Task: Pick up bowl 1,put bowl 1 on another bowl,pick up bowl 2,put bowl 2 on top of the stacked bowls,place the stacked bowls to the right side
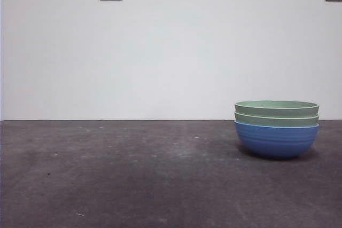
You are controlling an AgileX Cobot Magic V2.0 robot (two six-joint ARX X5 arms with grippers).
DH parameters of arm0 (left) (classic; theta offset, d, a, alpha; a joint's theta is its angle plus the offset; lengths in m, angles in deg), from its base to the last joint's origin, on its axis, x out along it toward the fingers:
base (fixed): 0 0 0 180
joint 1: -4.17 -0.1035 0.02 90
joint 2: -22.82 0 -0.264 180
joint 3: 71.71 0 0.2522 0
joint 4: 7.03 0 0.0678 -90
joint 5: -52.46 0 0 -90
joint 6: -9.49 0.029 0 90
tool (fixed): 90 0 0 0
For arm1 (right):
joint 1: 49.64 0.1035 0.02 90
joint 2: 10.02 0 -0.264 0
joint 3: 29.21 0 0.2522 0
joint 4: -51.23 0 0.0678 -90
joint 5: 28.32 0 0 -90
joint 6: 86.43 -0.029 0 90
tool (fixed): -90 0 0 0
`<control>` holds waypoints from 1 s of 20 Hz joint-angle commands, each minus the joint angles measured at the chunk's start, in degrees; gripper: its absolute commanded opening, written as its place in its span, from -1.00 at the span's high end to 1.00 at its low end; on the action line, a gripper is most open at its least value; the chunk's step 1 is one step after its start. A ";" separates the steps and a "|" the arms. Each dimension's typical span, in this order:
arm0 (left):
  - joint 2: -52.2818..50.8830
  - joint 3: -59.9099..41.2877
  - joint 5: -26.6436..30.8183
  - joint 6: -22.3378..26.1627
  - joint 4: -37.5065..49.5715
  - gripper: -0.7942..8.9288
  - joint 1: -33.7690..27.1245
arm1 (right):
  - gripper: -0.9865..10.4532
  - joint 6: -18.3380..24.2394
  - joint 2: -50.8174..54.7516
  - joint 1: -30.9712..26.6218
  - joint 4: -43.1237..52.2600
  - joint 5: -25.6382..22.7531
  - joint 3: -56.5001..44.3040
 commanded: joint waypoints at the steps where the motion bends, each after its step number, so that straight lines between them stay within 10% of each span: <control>1: -0.17 -0.81 0.09 -0.35 0.07 0.84 -0.17 | 0.82 0.33 0.04 0.07 0.13 -0.15 -0.22; 9: -0.17 -0.81 0.09 -0.35 0.07 0.84 -0.17 | 0.82 2.78 9.46 -5.49 20.17 -0.98 -3.54; 20: -0.17 -0.81 0.09 -0.35 0.07 0.84 -0.17 | 0.82 0.22 36.61 -9.75 62.36 -2.32 -43.78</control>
